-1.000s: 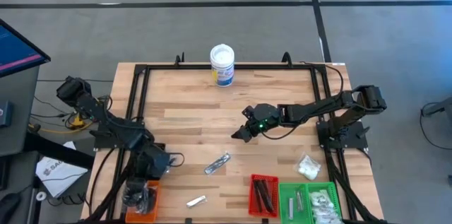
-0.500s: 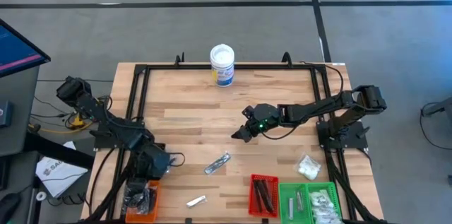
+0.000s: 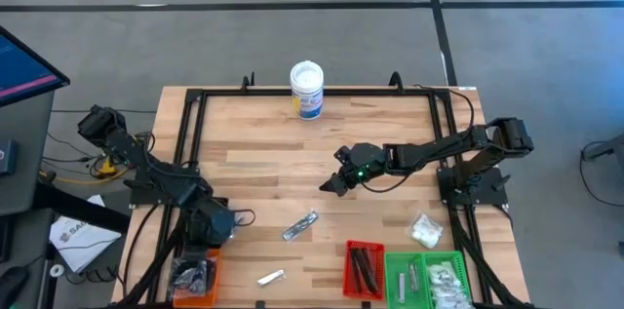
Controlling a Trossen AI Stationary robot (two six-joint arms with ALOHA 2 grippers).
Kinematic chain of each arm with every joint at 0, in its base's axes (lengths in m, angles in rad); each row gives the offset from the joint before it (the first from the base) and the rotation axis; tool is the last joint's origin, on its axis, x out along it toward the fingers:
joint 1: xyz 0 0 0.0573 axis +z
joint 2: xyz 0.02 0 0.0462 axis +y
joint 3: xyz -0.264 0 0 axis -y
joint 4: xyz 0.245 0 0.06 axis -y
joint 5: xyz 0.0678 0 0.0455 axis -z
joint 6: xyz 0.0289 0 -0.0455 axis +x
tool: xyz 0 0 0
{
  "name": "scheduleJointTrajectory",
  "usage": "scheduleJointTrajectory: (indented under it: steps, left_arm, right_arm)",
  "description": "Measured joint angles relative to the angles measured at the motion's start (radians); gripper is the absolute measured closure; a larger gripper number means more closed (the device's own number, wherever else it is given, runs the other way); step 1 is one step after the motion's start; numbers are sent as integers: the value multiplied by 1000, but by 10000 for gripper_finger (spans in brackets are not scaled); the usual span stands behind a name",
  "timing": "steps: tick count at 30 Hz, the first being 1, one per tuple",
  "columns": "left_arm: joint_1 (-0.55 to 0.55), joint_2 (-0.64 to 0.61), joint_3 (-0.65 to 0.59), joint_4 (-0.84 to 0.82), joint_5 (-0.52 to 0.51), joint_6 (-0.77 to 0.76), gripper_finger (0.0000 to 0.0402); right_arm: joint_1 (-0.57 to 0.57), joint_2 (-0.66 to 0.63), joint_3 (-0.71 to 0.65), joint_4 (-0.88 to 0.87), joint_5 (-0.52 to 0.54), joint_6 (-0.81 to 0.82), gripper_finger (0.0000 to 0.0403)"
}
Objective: Pick & Place Travel size toiletries
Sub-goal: Put the black hairbrush into the orange bin
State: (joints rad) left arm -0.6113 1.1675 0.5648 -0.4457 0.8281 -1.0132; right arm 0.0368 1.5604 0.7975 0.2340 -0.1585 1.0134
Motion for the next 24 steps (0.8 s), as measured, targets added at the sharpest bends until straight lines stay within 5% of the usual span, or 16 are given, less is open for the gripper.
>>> scheduleJointTrajectory:
  steps: [24]
  left_arm:
    - [-22, 0, 0, 158, 61, -1112, 377]
  right_arm:
    - [0, -2, 0, 3, -236, -110, 259]
